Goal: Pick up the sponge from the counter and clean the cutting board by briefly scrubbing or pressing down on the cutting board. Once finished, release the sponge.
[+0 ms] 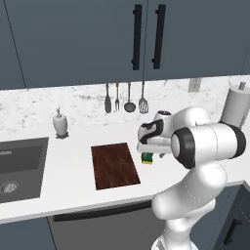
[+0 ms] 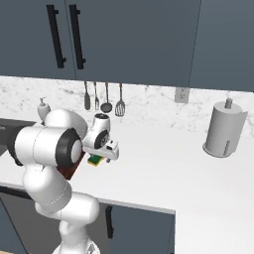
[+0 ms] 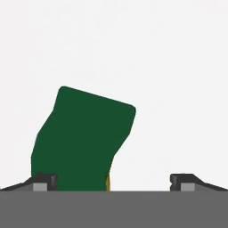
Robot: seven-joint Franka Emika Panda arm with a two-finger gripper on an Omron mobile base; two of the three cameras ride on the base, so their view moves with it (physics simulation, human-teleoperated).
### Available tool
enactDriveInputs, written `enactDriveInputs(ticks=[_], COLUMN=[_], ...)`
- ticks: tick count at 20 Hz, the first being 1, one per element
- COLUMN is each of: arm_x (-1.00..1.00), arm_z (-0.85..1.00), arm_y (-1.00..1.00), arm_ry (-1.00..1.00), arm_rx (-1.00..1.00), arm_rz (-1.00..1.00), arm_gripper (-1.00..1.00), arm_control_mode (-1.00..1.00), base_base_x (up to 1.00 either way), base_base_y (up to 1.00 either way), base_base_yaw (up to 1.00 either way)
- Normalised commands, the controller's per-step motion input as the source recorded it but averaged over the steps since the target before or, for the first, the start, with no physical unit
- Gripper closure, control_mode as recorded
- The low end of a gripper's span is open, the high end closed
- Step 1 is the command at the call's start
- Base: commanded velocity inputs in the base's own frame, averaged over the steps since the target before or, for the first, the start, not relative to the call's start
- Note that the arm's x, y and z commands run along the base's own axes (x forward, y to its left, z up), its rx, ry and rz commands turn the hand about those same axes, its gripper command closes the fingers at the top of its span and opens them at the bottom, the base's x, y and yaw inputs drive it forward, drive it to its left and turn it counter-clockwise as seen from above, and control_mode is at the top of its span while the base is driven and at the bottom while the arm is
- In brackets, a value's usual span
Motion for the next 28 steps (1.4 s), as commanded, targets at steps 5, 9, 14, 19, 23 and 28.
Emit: enactDriveInputs(ticks=[5,9,14,19,23,28], arm_x=[0.12,0.22,0.15,0.03,0.00,0.00], arm_z=[0.00,0.00,-0.23,-0.44,-0.32,-0.53], arm_y=[0.11,0.19,0.05,0.08,0.31,0.43], arm_ry=[0.00,0.00,0.00,0.00,0.00,0.01], arm_rx=[0.08,0.06,0.01,-0.01,0.00,-0.02], arm_rz=[-0.10,-0.11,-0.09,-0.07,-0.05,-0.01], arm_gripper=[-1.00,-1.00,-1.00,-1.00,-1.00,-1.00], arm_control_mode=[-1.00,-1.00,-1.00,-1.00,-1.00,-1.00], base_base_x=[0.00,0.00,0.00,0.00,0.00,0.00], base_base_y=[0.00,0.00,0.00,0.00,0.00,0.00], base_base_yaw=[0.00,0.00,0.00,0.00,0.00,0.00])
